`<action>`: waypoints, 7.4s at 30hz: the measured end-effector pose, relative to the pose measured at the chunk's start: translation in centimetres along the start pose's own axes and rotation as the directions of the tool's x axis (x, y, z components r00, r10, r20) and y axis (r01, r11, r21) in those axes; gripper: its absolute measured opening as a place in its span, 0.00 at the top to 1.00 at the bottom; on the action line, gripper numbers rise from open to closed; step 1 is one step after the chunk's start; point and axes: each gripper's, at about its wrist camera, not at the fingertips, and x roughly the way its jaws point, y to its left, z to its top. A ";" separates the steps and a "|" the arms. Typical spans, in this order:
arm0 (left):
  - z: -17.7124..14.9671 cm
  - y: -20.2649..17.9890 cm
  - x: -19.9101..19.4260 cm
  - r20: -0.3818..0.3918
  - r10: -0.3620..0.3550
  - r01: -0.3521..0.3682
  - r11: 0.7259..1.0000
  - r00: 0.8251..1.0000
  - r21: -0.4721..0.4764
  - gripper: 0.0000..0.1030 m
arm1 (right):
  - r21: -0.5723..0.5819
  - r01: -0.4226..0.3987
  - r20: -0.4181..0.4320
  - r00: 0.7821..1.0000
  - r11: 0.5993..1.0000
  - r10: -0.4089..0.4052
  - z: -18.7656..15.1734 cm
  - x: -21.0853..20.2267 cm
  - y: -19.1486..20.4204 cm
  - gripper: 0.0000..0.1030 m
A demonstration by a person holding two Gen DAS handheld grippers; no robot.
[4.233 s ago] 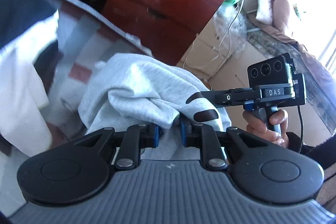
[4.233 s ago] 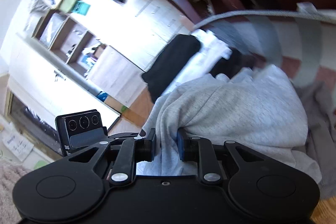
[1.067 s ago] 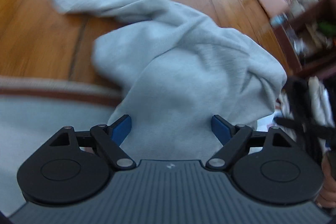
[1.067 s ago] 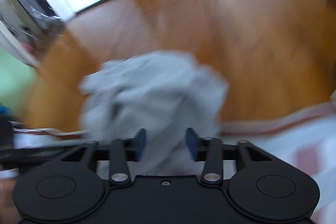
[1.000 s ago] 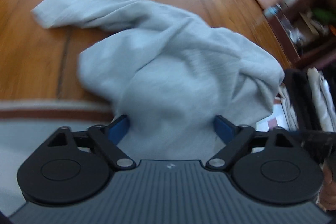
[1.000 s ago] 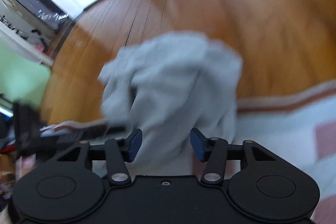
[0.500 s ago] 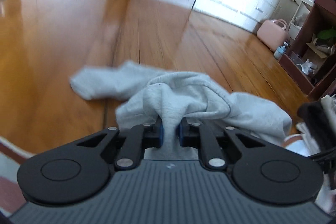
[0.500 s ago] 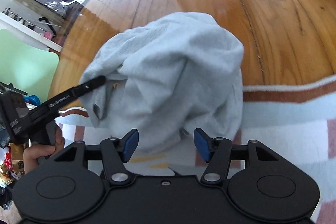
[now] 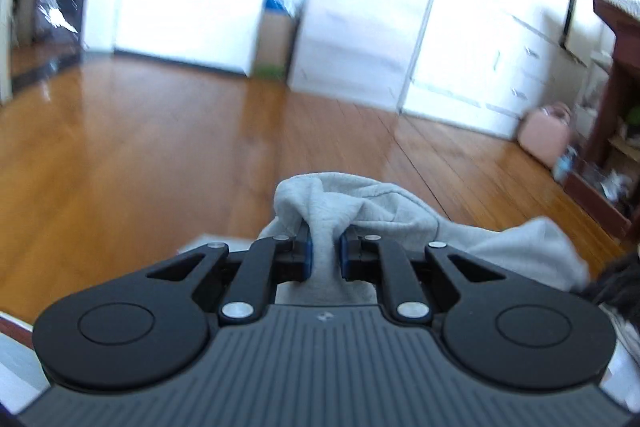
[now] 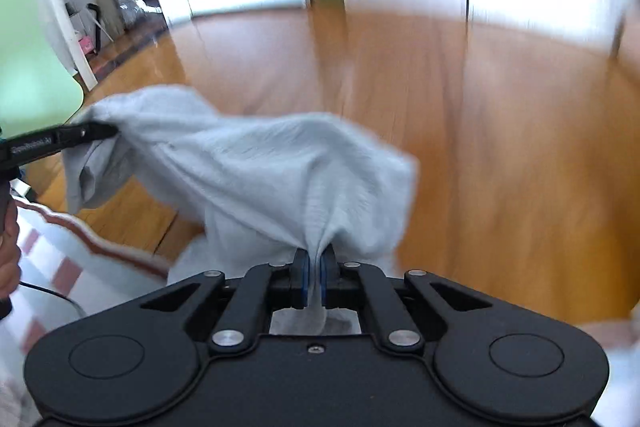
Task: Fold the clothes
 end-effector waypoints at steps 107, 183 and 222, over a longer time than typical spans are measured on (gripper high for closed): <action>-3.6 2.5 1.9 -0.289 -0.072 0.034 0.990 0.955 -0.136 0.93 | 0.003 0.184 -0.275 0.945 0.983 -0.176 -7.7 9.4 -4.8 0.73; -7.5 8.3 4.6 -0.463 0.288 -0.300 0.953 0.839 0.049 0.92 | -0.093 0.579 0.051 0.815 0.810 -0.577 0.1 4.3 -9.9 0.97; -11.9 6.3 5.7 -0.399 -0.192 0.026 0.923 0.897 -0.384 0.40 | 0.071 -0.228 -0.366 0.900 0.971 0.238 7.1 18.2 6.4 0.30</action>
